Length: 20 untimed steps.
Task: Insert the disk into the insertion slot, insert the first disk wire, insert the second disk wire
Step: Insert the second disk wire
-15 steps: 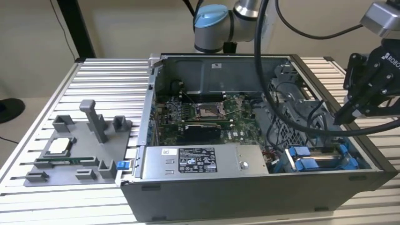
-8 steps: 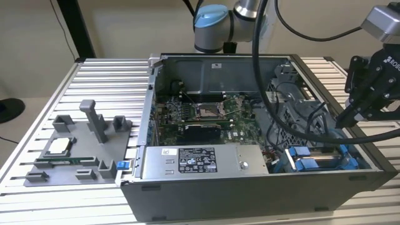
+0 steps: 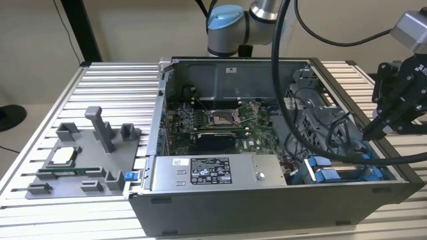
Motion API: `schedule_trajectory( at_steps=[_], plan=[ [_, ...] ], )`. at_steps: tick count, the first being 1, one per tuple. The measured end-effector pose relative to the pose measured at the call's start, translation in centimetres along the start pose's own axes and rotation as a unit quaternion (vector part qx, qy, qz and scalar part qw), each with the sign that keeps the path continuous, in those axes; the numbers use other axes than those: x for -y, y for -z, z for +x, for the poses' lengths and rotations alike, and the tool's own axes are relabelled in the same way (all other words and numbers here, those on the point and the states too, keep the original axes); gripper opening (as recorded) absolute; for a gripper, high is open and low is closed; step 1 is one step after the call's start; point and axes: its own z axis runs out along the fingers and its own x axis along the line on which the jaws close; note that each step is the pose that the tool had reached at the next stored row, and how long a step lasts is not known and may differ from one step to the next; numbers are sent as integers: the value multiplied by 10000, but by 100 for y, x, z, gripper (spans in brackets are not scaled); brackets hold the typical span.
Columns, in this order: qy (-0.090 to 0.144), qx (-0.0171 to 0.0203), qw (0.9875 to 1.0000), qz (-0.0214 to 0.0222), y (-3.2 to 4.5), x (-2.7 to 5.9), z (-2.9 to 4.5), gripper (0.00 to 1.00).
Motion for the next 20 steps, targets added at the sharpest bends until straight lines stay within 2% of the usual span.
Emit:
schedule_trajectory(
  at_steps=[12,20],
  plan=[
    [109,95,9998,139,8,-4,125,0],
    [122,100,9998,154,7,-23,127,0]
  ],
)
